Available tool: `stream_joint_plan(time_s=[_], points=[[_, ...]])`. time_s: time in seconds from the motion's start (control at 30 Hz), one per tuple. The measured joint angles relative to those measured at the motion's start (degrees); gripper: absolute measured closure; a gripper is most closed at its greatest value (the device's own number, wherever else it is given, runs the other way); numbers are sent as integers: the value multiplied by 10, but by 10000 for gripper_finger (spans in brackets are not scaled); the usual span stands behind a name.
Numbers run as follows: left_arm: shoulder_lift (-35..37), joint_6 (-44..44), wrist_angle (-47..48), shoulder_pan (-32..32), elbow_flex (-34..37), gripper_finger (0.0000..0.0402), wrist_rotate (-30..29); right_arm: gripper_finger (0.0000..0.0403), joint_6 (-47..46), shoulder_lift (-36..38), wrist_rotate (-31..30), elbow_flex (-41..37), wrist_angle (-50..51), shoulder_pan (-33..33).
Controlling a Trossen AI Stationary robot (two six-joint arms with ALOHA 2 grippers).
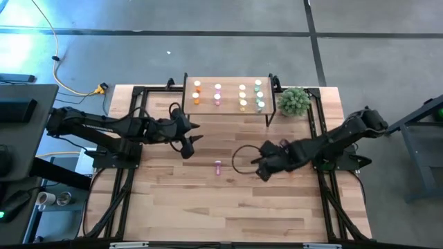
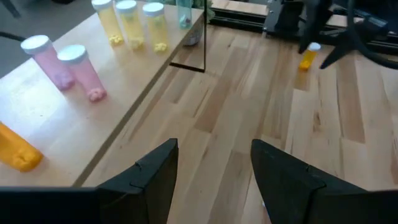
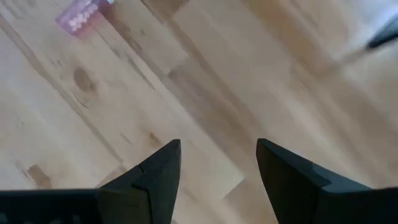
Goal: Pick and place medicine bottles onto shelf by color
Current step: Put the orange pill bottle on the shelf aligned with the other orange pill bottle
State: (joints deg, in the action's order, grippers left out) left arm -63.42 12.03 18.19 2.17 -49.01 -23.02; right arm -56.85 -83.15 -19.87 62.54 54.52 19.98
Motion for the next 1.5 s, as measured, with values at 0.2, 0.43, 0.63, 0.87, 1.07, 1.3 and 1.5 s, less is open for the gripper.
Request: stream_joint_plan(time_s=[0.2,0.43,0.63,0.87,1.07,1.3,1.5], points=[[0,0,-5,-10,4,209,-2,201,-185,0,-17,-37,0,87],[0,0,-5,-19,4,209,-2,201,-335,0,-67,-64,-8,182],[0,22,-5,-19,4,209,-2,201,-415,-1,-112,-72,-4,245],[-1,35,-7,-19,4,209,-2,201,-488,-26,-123,-72,7,300],[-1,37,-27,-19,4,209,-4,201,-583,-73,-110,-72,35,334],[-1,24,-59,-18,4,209,-4,201,-660,-133,-70,-72,71,355],[-1,28,-62,-18,4,209,-4,201,-702,-187,-64,-72,84,373]])
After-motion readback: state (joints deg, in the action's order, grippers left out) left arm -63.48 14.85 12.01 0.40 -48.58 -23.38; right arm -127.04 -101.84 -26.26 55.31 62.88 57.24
